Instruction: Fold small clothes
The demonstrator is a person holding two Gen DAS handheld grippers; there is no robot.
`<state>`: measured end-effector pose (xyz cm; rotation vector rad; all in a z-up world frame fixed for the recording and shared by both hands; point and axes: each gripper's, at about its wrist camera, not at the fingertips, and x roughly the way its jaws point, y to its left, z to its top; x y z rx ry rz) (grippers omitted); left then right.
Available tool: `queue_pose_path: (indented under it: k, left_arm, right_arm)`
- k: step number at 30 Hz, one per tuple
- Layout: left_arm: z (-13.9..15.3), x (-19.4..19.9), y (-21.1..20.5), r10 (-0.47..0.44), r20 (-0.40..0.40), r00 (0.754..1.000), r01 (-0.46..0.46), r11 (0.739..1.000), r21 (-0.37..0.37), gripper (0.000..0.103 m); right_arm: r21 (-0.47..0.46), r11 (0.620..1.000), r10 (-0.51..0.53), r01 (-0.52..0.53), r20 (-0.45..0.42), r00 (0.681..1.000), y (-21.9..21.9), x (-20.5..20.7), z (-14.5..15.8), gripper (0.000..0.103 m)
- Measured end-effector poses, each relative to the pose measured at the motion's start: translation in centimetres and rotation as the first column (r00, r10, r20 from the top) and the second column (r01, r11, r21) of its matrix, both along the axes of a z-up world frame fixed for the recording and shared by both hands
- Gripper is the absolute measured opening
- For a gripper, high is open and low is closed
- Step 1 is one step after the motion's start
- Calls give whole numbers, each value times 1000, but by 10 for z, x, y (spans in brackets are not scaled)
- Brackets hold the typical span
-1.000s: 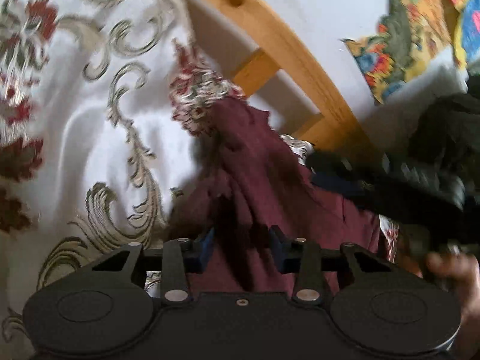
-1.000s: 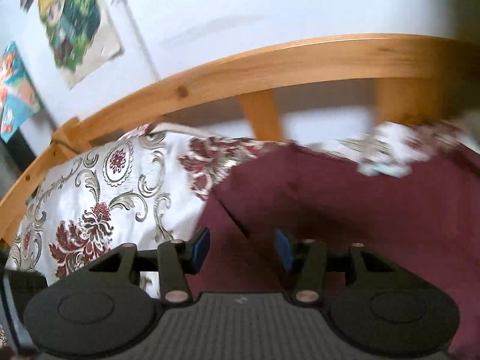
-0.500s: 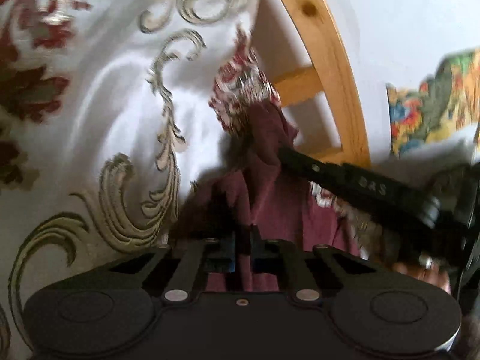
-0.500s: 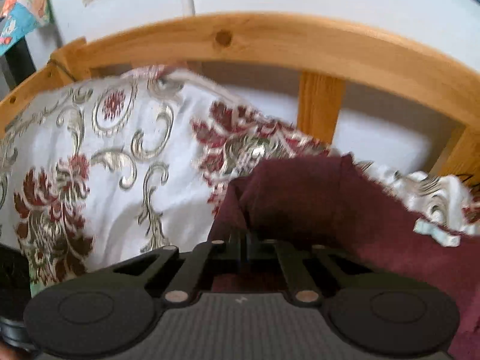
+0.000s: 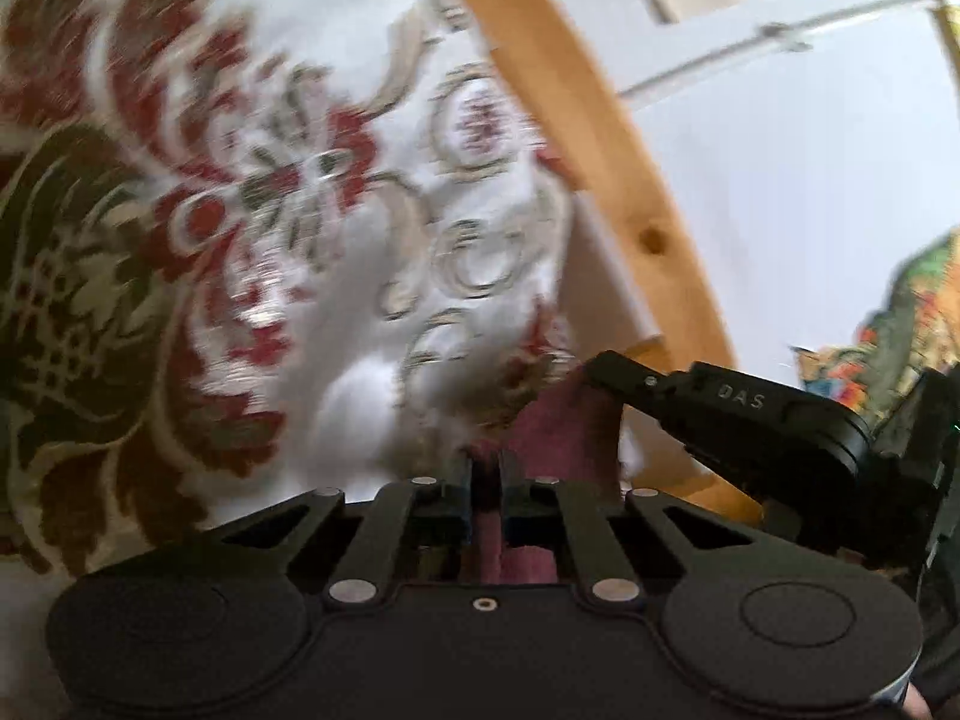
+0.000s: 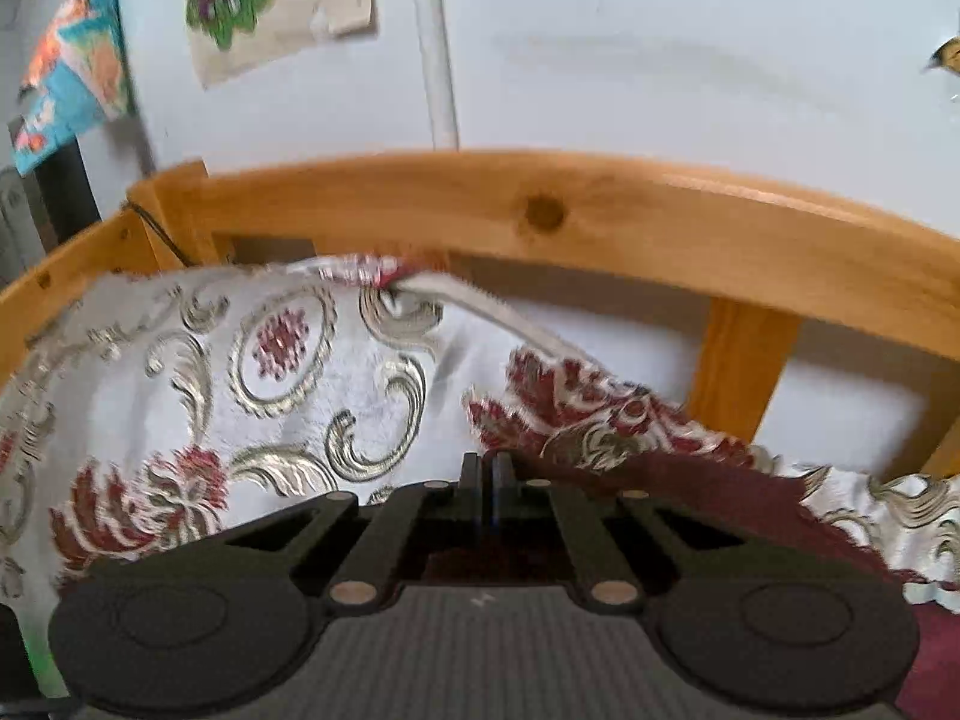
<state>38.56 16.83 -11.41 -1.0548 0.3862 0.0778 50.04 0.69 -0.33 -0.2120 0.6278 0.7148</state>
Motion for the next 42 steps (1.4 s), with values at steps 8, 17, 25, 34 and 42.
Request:
queue_pose_path:
  k: [8,17,25,34,42]
  left_arm:
    - [-7,1,15,50,-100,994,-50,999,-3,40]
    - [4,13,-16,-41,-142,989,76,965,251,63]
    - [6,23,-33,-61,-202,977,143,894,424,63]
    - [17,14,-35,-63,-285,957,175,905,388,87]
    - [37,-36,-60,-73,-359,930,227,885,407,100]
  right_arm:
    - [-3,991,-131,131,23,991,-27,-12,0,54]
    - [-70,963,-249,262,155,956,-136,-118,-30,87]
    - [-241,849,-429,470,204,880,-215,-216,-89,96]
    - [-265,779,-541,568,173,823,-239,-235,-111,97]
    - [-194,773,-592,604,121,797,-270,-265,-94,102]
